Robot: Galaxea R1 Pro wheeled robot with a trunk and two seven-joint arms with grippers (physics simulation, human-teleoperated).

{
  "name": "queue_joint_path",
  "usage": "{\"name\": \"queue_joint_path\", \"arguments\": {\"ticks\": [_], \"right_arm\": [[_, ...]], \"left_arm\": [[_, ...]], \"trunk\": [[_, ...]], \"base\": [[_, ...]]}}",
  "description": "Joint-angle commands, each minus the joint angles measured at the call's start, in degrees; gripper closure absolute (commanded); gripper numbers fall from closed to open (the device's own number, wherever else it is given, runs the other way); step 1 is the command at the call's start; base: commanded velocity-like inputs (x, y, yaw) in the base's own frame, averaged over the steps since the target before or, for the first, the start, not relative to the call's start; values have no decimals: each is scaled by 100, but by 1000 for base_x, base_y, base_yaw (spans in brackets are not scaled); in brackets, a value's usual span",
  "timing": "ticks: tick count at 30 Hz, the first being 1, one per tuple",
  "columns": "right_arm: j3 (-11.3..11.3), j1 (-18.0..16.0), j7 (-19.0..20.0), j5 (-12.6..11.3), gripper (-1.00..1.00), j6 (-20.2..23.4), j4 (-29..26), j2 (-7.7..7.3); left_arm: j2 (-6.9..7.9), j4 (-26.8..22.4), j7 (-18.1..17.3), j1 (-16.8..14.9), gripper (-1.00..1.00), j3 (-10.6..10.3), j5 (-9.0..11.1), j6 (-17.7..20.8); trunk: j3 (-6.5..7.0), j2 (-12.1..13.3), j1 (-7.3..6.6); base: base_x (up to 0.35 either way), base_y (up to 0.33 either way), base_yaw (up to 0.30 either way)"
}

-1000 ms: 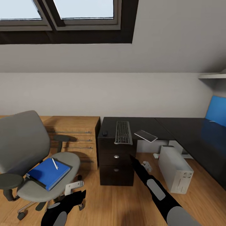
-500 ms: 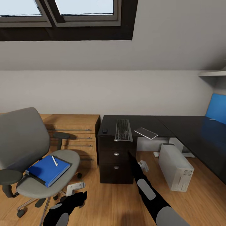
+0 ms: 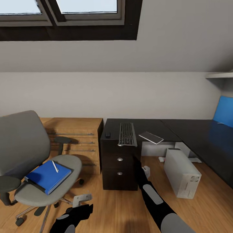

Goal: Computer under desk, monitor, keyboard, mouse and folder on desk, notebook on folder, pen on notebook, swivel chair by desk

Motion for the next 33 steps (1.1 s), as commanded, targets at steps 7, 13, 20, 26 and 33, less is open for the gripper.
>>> {"name": "queue_joint_path", "arguments": {"ticks": [7, 13, 20, 26, 33], "right_arm": [[35, -5, 39, -24, -100, -40, 9, -4], [35, -5, 30, -15, -100, -40, 12, -4], [27, -5, 11, -21, -100, -35, 29, -4], [20, -5, 3, -28, -100, -30, 27, -19], [17, -5, -21, -31, -100, -22, 31, -22]], "left_arm": [[-67, 14, 59, -6, -100, -17, 52, -2], [-83, 16, 60, -6, -100, -20, 48, -9], [-85, 16, 60, -6, -100, -59, 54, -9], [-85, 16, 60, -6, -100, -106, 54, -6], [-80, 16, 69, -6, -100, -220, 48, -4]], "trunk": [[-6, -3, 2], [-6, -3, 2], [-6, -3, 2], [-6, -3, 2], [-6, -3, 2]], "base": [[165, 0, 0], [207, 0, 0], [125, 10, 0], [145, 54, 0], [167, 42, 0]]}}
